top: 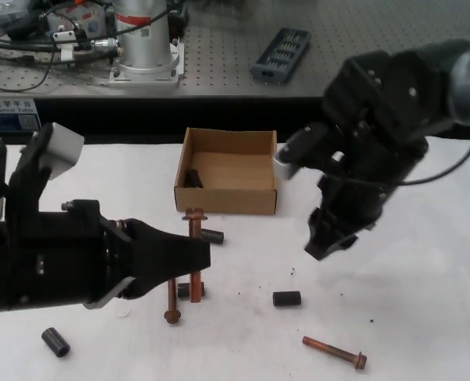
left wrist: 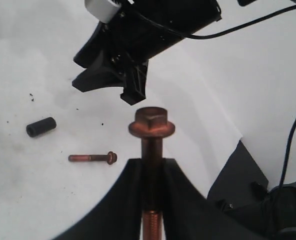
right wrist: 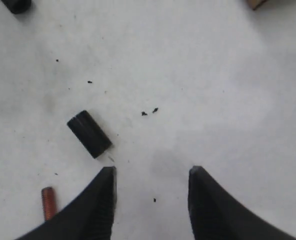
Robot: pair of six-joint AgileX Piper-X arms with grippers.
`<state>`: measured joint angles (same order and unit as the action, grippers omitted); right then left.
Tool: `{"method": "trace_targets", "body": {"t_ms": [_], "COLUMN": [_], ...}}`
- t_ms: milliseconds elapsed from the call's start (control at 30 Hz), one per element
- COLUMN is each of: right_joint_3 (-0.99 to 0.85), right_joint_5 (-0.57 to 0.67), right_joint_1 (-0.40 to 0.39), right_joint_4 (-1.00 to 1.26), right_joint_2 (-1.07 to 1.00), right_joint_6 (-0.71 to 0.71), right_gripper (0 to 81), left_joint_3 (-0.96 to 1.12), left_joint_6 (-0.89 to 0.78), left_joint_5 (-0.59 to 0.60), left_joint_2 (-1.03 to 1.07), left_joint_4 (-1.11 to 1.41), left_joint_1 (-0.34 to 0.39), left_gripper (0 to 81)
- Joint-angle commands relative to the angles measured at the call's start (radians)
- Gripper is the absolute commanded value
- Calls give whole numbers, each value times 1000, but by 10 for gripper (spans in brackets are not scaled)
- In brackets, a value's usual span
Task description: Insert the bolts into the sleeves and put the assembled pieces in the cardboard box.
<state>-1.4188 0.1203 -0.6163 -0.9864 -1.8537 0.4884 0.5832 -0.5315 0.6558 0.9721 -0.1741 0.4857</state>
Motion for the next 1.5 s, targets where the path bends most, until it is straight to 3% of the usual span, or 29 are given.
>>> {"method": "trace_targets", "body": {"t_ms": [0, 100, 400, 1000, 1267, 1467], "right_joint_3": [-18, -20, -20, -18, -15, -14], "right_joint_5": [29, 32, -23, -85, -95, -196], "right_joint_1": [-11, -45, -110, -116, -113, -111], "right_joint_4": [-21, -21, -21, 12, 44, 34], "right_joint_2": [-9, -20, -100, -187, -189, -189], "right_joint_6": [23, 90, 110, 127, 95, 40], "right_gripper": [344, 344, 391, 384, 148, 23], "left_joint_3": [5, 5, 5, 7, 10, 10], "left_joint_6": [-17, -33, -39, 9, -11, -40], "left_joint_5": [27, 40, 97, 137, 112, 59], "left_joint_2": [-12, -12, -12, -110, -203, -243], "left_joint_4": [20, 20, 20, 27, 125, 133], "left_joint_1": [-3, -3, -3, -3, -3, -3], "left_gripper": [6, 6, 6, 6, 6, 6]}}
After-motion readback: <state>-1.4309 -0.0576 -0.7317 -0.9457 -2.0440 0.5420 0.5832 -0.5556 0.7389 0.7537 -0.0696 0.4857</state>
